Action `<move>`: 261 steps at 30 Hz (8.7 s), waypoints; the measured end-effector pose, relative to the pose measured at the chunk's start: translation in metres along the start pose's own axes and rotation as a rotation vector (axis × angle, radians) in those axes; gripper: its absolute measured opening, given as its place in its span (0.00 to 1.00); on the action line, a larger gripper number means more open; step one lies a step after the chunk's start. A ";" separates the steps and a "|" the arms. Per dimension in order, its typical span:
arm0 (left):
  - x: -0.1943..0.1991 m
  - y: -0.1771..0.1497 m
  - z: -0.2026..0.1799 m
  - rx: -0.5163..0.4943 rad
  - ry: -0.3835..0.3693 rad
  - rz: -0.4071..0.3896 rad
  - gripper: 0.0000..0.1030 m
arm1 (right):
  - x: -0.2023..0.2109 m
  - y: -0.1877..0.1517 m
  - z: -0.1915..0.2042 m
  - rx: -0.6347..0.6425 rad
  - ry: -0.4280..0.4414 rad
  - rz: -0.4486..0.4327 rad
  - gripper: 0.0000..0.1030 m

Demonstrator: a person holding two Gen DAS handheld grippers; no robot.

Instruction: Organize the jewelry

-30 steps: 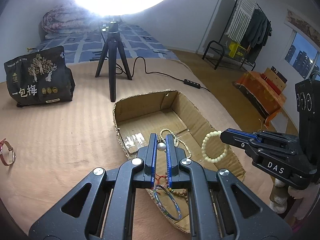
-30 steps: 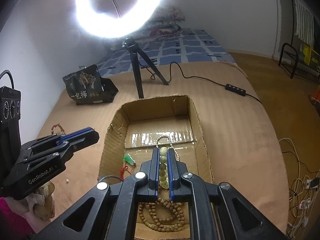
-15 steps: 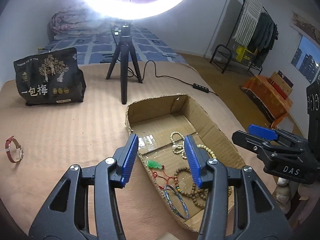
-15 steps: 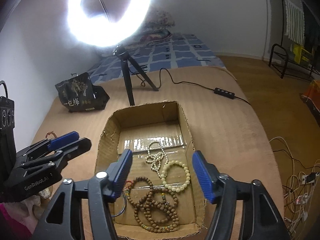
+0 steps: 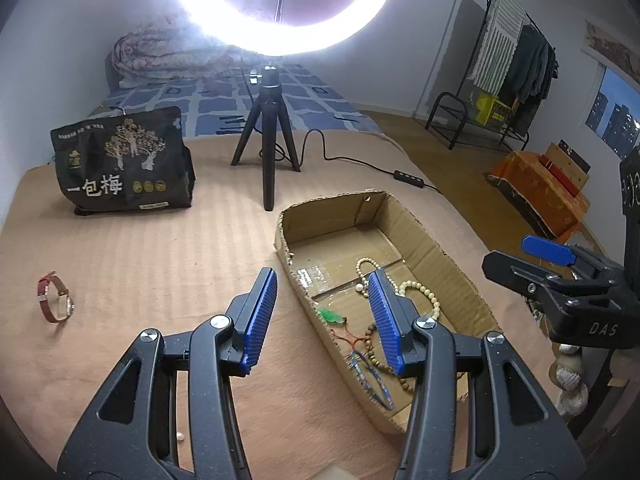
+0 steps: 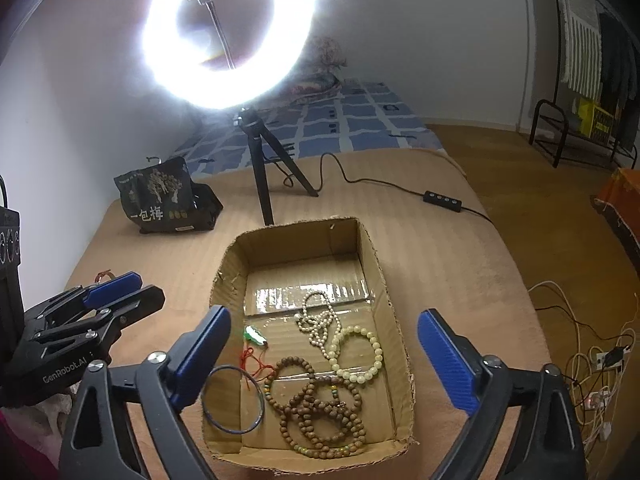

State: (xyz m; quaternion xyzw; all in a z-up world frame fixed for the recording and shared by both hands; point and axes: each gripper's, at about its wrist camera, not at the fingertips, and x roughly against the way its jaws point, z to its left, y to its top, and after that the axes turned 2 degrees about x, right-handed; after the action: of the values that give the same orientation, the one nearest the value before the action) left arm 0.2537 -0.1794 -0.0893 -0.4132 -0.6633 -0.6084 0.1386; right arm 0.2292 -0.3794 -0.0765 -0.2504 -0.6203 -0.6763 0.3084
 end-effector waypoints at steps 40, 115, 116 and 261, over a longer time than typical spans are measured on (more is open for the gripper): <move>0.087 -0.022 0.222 0.226 0.329 -0.033 0.60 | -0.022 -0.047 0.189 0.325 0.204 0.034 1.00; -0.027 -0.033 0.292 0.188 0.404 0.186 0.15 | -0.110 -0.105 0.256 0.456 0.346 0.314 0.08; -0.026 -0.033 0.292 0.189 0.402 0.184 0.15 | -0.109 -0.104 0.255 0.454 0.347 0.312 0.08; 0.138 0.016 0.011 -0.060 0.119 -0.166 0.58 | 0.095 -0.014 0.073 0.096 -0.103 -0.198 0.94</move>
State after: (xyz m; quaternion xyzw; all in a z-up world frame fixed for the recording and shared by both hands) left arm 0.1831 -0.1179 0.0134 -0.3239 -0.6675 -0.6607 0.1142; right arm 0.1509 -0.3161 -0.0098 -0.2074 -0.6885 -0.6593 0.2197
